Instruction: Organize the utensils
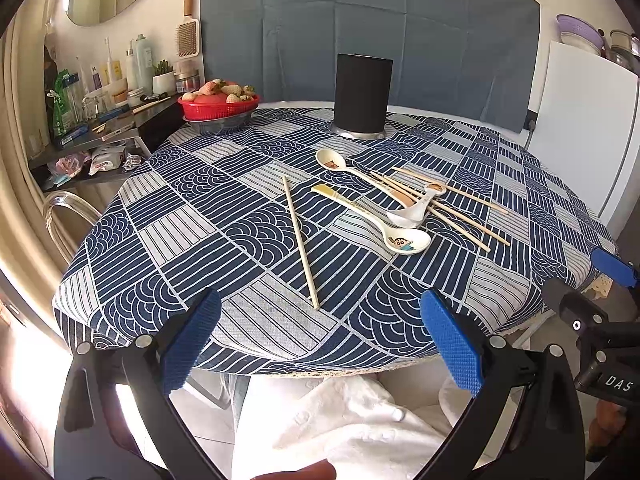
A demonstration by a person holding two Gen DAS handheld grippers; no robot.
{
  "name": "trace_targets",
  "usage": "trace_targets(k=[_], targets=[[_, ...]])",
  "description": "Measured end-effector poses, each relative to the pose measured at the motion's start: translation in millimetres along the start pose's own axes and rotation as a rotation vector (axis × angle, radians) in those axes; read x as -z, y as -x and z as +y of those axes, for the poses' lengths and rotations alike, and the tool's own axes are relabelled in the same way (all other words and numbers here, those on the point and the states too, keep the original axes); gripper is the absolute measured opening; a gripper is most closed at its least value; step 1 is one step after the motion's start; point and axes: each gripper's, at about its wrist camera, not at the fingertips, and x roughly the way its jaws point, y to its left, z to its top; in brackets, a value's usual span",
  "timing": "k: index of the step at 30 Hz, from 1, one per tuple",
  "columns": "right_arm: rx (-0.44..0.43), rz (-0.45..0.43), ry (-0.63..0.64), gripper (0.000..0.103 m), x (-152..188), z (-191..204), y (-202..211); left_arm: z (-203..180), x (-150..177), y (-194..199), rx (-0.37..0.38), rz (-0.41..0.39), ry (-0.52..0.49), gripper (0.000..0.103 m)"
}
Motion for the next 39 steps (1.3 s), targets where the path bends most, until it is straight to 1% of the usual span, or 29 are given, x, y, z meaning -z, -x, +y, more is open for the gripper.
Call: trace_targets(k=[24,29,32,34,39], targets=[[0.001,0.014,-0.001,0.096,1,0,-3,0,2,-4,0.006,0.019,-0.005,0.098],[-0.008,0.041,-0.009,0.096,3,0,-11,4,2,-12,0.008,0.056,0.008,0.098],[-0.005,0.051,-0.005,0.096,3,-1,-15,8,3,-20,0.030,0.098,0.020,0.098],[-0.002,0.049,0.005,0.096,2,-1,-16,9,4,-26,0.033,0.123,0.022,0.098],[0.015,0.042,0.021,0.096,-4,-7,-21,10,4,-36,0.054,0.156,0.021,0.097]])
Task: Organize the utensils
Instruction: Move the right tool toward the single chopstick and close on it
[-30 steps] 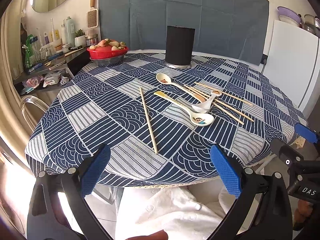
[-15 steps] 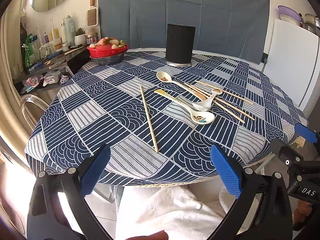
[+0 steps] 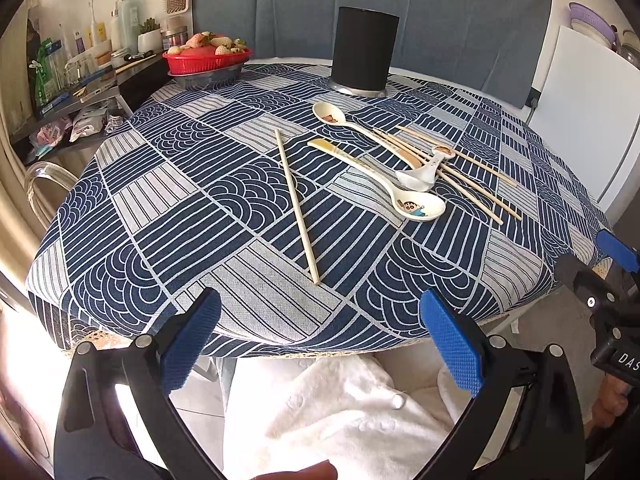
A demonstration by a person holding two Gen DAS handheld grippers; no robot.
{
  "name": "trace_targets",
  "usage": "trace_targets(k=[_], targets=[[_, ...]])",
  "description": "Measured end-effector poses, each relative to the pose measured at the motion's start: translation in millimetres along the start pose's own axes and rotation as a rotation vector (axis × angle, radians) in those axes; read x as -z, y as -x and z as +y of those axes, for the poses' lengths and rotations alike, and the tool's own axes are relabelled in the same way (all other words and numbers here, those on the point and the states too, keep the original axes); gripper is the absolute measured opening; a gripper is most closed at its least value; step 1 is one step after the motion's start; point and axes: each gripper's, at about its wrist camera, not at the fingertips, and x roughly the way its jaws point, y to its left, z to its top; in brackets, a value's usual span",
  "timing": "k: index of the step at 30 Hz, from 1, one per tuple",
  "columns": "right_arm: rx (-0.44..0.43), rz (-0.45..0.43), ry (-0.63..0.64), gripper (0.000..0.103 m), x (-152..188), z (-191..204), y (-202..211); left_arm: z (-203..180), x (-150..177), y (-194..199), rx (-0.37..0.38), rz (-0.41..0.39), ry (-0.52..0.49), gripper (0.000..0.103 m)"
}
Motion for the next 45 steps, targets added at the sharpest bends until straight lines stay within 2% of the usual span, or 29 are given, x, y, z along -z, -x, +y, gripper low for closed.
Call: trace_targets(k=[6,8,11,16,27,32,34,37,40,45], targets=[[0.002,0.003,0.007,0.096,-17,-16,-13,1,-13,-9,-0.005,0.020,-0.023,0.098],[0.016,-0.001,0.015,0.096,-24,-21,-18,4,-19,-15,-0.003,0.036,-0.018,0.098],[0.027,0.002,0.027,0.096,-34,-29,-29,8,-27,-26,-0.038,0.059,-0.025,0.098],[0.022,0.036,0.045,0.096,-51,-39,-52,19,-43,-45,-0.028,0.121,0.003,0.098],[0.008,0.202,0.144,0.096,-89,-52,-128,25,-83,-81,-0.054,0.205,-0.034,0.098],[-0.126,0.341,0.168,0.096,-94,-49,-165,27,-94,-97,-0.041,0.261,-0.015,0.098],[-0.149,0.384,0.180,0.096,-95,-47,-178,25,-97,-102,-0.053,0.272,-0.027,0.098],[-0.143,0.412,0.219,0.095,-100,-44,-191,22,-101,-108,-0.080,0.290,-0.055,0.098],[-0.128,0.414,0.287,0.095,-107,-40,-201,23,-105,-111,-0.094,0.301,-0.043,0.099],[-0.167,0.454,0.330,0.095,-115,-39,-222,26,-109,-114,-0.099,0.303,-0.039,0.099]])
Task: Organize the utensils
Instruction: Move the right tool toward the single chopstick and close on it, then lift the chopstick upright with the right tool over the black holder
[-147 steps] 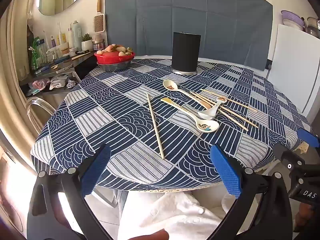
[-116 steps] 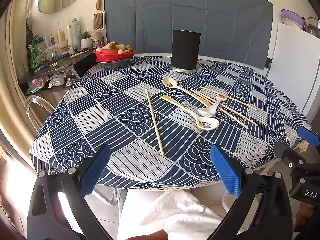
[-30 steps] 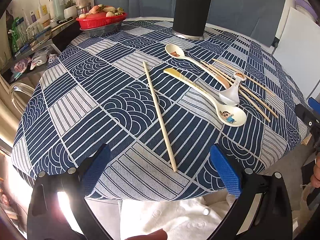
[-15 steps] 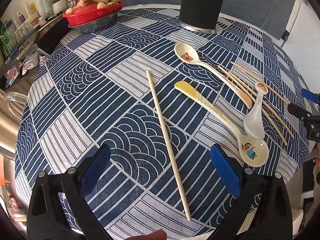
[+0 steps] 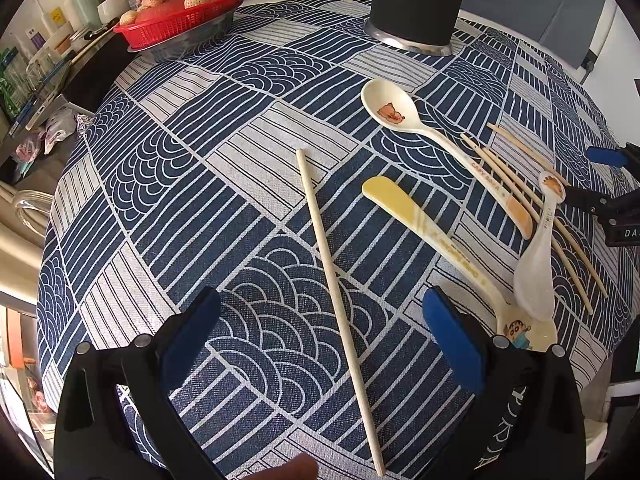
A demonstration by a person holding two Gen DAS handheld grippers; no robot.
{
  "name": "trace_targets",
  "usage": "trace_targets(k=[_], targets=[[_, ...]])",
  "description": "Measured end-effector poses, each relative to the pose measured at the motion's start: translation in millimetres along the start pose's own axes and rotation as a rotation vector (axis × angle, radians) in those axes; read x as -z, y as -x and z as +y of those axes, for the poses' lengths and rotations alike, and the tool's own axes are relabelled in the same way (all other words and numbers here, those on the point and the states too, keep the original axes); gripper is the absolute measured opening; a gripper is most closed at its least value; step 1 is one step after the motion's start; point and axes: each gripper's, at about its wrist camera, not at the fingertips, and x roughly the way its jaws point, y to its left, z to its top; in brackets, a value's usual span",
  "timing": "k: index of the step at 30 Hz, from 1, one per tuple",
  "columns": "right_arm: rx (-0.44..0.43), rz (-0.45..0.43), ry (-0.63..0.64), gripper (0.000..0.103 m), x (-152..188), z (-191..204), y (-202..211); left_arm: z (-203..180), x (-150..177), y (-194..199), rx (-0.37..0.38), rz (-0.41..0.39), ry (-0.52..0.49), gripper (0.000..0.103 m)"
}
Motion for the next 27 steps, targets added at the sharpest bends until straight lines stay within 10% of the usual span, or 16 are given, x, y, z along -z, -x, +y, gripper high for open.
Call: trace_targets(k=[6,18,20,22,24,27], targets=[[-0.142,0.055,-0.020,0.097,-7,-17,-11,1,10,2,0.019,-0.111,-0.028,0.099],[-0.152,0.124,0.053,0.095,-17,-20,-16,0,14,6,0.040,-0.138,-0.076,0.089],[-0.152,0.124,0.068,0.081,-21,-18,-16,0,13,11,0.056,-0.128,-0.103,0.065],[-0.168,0.109,0.087,0.006,-27,-16,-6,4,12,15,0.075,-0.115,-0.129,0.032],[-0.210,0.141,0.076,0.006,-27,-21,-6,11,11,16,0.086,-0.082,-0.151,0.011],[-0.214,0.140,0.065,0.005,-23,-26,-5,29,10,15,0.091,-0.054,-0.139,0.006]])
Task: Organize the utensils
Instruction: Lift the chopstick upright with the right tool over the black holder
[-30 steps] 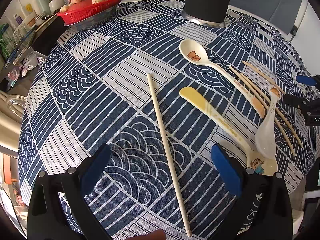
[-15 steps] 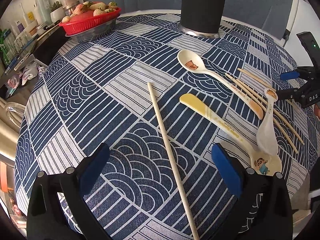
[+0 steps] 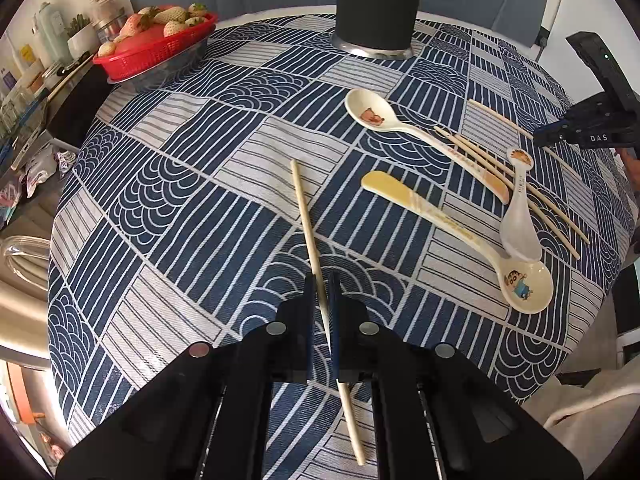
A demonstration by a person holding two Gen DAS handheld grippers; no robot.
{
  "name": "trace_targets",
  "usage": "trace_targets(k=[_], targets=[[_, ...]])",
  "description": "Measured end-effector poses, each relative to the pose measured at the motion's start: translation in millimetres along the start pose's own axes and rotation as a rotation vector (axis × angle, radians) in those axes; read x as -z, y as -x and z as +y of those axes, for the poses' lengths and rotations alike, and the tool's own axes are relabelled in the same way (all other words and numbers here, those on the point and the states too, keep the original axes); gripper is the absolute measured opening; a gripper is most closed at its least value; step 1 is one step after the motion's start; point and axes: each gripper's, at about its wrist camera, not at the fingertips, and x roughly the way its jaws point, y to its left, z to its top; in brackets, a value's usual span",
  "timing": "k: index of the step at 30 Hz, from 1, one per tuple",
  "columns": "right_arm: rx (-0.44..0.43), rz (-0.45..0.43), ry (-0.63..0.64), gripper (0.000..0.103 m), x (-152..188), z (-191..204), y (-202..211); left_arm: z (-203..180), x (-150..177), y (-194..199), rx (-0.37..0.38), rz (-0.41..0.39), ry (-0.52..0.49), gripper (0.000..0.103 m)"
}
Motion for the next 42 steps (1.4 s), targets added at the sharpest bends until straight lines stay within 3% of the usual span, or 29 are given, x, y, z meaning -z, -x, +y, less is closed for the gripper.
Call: trace_targets(k=[3,9,12,23,26,37,42], targets=[[0.004,-0.024,-0.040,0.005,7,-6,2,18,1,1,-0.024,0.019,0.029,0.004],[-0.001,-0.081,-0.104,0.005,18,-17,15,41,2,5,0.019,0.032,0.084,0.004],[0.010,-0.116,-0.122,0.005,21,-20,28,41,0,11,-0.029,-0.008,0.050,0.004],[0.052,-0.261,-0.117,0.005,22,-13,88,36,-24,41,-0.034,-0.156,-0.013,0.004],[0.065,-0.305,-0.122,0.005,20,-12,106,33,-35,49,-0.066,-0.204,-0.037,0.004],[0.105,-0.421,-0.108,0.005,4,-17,161,25,-94,68,-0.123,-0.328,-0.101,0.004],[0.108,-0.460,-0.091,0.005,-13,-22,179,15,-127,74,-0.104,-0.373,-0.125,0.004]])
